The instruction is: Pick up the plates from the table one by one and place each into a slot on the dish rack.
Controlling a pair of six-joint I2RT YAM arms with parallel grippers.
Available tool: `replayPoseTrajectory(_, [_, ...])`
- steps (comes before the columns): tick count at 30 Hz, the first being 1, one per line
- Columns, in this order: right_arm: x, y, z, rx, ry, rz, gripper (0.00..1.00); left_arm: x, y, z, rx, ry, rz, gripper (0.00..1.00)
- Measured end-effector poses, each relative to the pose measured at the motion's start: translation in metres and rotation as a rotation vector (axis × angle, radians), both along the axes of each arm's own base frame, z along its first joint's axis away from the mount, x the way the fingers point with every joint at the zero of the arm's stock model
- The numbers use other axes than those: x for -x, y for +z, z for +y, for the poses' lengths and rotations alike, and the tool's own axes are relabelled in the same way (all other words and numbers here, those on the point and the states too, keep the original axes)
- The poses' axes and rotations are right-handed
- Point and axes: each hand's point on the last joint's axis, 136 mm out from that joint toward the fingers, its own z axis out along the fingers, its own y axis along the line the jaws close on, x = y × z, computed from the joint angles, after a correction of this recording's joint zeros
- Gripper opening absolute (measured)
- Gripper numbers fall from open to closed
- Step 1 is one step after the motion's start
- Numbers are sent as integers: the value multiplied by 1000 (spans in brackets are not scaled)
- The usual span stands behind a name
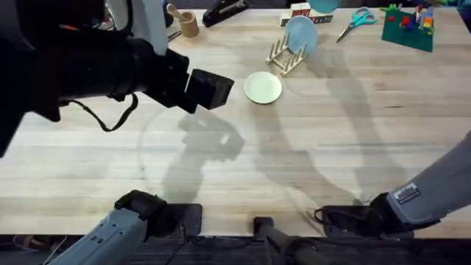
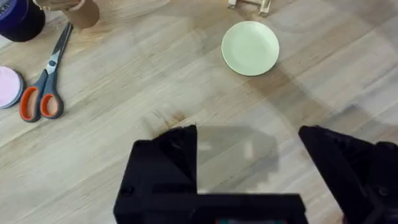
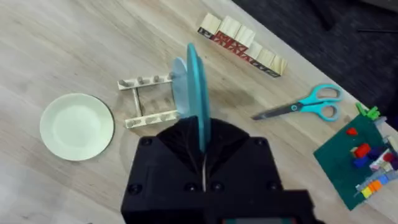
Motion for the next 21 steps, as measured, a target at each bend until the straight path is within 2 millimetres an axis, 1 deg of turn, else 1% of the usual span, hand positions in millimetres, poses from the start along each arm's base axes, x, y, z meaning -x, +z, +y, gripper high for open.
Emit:
replayPoseTrajectory(3, [0,0,0,-1,2,1,28,0,0,0,0,0,0,995])
replayPoseTrajectory(9, [12,-7,5,-22,26,56,28,0,0,0,0,0,-1,995])
replayPoseTrajectory(17, [12,-6,8,-29,46,55,28,0,0,1,-3,3,-2,995])
replayPoseTrajectory(21, [10,-12,8,-23,53,66,28,-1,0,1,-4,5,-2,995])
